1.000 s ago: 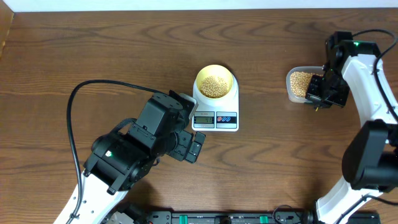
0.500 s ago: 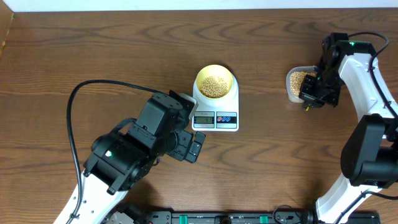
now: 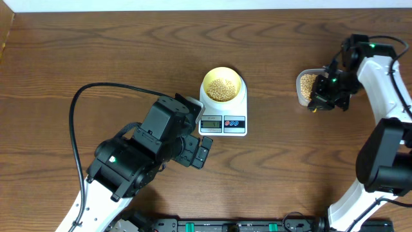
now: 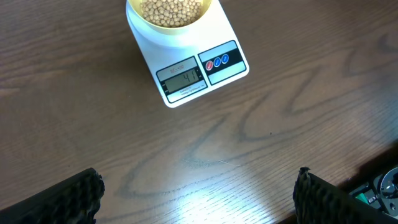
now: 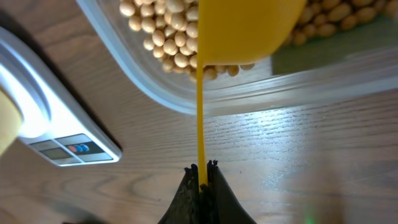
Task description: Scoop item into bowl and weigh 50g on scale
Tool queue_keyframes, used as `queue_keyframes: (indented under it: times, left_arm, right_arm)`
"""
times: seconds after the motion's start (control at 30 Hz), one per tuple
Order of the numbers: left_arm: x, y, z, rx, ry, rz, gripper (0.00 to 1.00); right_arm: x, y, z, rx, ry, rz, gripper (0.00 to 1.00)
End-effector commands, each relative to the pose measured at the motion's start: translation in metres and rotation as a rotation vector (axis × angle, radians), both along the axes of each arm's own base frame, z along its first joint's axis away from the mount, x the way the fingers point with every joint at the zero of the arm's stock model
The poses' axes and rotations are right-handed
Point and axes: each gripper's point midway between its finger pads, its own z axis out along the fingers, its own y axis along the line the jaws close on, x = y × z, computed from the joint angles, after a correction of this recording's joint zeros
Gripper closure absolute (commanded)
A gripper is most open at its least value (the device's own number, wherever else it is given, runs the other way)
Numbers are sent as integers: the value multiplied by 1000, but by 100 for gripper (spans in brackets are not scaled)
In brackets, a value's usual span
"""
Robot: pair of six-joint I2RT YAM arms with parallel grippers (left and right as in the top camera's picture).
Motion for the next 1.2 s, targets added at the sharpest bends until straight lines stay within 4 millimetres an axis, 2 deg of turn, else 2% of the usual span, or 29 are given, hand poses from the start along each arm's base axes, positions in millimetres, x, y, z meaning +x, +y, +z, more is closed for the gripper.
queue_keyframes:
  times: [0.0, 0.27, 0.63, 1.17]
  left_arm:
    - [1, 0, 4, -7, -7, 9, 0]
    - [1, 0, 4, -7, -7, 9, 0]
    - [1, 0, 4, -7, -7, 9, 0]
    - [1, 0, 4, -7, -7, 9, 0]
  right_arm:
    - [3, -2, 3, 84, -25, -6, 99]
    - [6, -12, 11, 185, -77, -26, 99]
    - [2, -16, 26, 323, -144, 7, 99]
    - [-9, -8, 59, 549, -265, 71, 99]
